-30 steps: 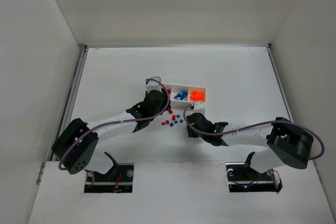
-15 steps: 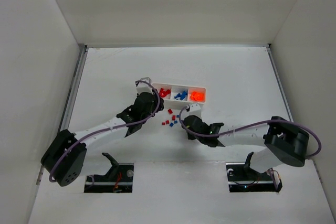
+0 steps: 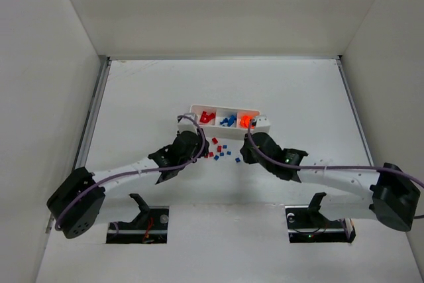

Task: Sort the legos into containers by color

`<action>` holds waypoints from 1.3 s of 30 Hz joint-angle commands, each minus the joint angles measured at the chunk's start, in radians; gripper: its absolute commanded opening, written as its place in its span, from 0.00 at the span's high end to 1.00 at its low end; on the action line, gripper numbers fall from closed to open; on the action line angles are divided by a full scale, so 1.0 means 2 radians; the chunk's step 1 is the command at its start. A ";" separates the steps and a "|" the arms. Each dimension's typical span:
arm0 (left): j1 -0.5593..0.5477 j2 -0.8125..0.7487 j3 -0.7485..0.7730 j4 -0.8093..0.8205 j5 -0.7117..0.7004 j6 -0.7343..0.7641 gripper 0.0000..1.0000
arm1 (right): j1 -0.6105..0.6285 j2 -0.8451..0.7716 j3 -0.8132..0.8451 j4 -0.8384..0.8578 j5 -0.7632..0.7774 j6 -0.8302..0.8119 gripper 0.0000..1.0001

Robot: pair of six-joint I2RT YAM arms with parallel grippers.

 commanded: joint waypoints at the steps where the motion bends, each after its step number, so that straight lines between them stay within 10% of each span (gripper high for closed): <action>1: -0.018 -0.002 -0.014 0.000 -0.010 -0.012 0.61 | -0.051 -0.002 0.033 0.036 -0.022 -0.031 0.79; 15: -0.068 0.004 -0.025 -0.015 -0.053 -0.024 0.60 | -0.183 0.160 0.155 0.103 -0.052 -0.083 0.69; 19: -0.077 0.021 -0.024 -0.016 -0.064 -0.022 0.60 | -0.183 0.166 0.161 0.106 -0.036 -0.082 0.55; 39: -0.086 0.126 0.008 -0.012 -0.093 -0.003 0.65 | -0.109 0.064 0.037 0.135 -0.033 -0.052 0.58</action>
